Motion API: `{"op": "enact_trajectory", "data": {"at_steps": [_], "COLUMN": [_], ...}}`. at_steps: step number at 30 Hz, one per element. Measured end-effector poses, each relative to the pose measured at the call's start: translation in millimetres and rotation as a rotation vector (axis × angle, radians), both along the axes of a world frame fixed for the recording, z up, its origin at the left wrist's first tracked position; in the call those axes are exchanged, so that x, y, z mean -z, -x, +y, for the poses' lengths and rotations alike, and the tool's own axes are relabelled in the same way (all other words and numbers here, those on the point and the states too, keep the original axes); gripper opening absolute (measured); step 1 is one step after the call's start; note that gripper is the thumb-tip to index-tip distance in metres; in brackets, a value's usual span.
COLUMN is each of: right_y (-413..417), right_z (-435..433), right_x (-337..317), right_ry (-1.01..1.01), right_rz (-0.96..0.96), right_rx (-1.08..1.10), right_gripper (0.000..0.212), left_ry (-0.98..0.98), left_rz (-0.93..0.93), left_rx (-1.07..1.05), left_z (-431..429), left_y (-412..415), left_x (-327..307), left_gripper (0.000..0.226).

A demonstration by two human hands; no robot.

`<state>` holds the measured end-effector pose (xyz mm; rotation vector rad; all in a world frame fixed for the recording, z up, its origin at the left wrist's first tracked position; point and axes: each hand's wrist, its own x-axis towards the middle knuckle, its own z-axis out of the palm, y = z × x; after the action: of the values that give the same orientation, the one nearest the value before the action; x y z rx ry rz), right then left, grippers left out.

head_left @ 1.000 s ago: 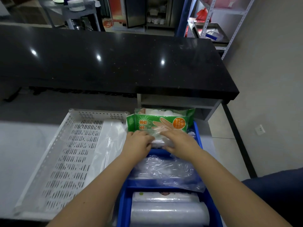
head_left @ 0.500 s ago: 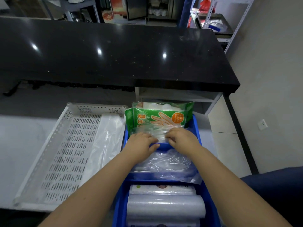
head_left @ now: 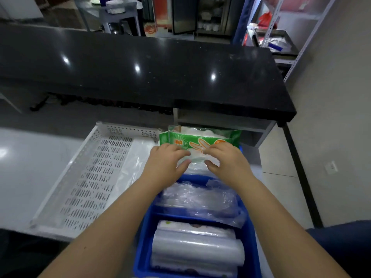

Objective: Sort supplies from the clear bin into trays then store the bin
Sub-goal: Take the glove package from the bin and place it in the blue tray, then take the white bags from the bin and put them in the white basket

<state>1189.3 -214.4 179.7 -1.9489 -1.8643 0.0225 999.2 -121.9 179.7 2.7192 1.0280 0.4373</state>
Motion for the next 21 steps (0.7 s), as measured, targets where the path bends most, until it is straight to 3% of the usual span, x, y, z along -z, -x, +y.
{"op": "enact_trajectory", "data": {"at_steps": [8,15,21], "right_y": [67,177,322], "right_z": [38,51,41], "right_x": [-22,-25,-32], "right_ry": [-0.023,0.024,-0.016], "right_rz": [-0.031,-0.066,-0.068], "right_rx": [-0.228,-0.503,-0.687], "right_gripper": [0.034,0.035,0.033], "left_ry": [-0.033,0.03,0.028], "left_rz": [-0.102,-0.073,-0.138], "left_rx": [-0.343,-0.673,-0.877], "left_z": [-3,-41,-87], "left_y": [59,184,322], "left_x": [-20,-15,-17], "left_gripper": [0.027,0.033,0.033]}}
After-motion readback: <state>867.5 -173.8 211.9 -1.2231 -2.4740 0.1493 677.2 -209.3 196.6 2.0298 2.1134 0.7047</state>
